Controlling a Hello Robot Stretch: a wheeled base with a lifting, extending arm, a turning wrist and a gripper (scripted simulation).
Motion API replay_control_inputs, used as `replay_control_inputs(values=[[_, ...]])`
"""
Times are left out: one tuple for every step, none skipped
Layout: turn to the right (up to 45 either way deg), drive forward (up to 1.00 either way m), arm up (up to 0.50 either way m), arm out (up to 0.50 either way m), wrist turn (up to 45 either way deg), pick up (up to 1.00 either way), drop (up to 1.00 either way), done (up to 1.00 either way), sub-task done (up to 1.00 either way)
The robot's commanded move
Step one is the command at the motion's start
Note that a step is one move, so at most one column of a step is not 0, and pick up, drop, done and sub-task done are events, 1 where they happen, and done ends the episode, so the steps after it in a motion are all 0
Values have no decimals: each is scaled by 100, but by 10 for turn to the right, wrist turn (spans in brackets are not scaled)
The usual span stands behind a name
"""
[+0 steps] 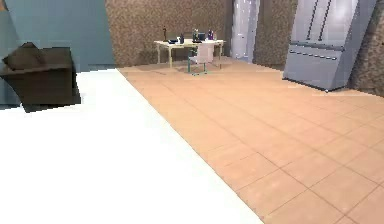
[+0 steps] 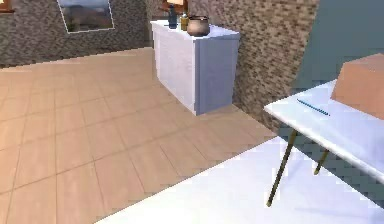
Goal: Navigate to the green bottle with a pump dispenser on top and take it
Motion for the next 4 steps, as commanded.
replay_control_inputs(values=[[120,0,0,0,0,0,0,0,0],[0,100,0,0,0,0,0,0,0],[0,100,0,0,0,0,0,0,0],[0,100,0,0,0,0,0,0,0]])
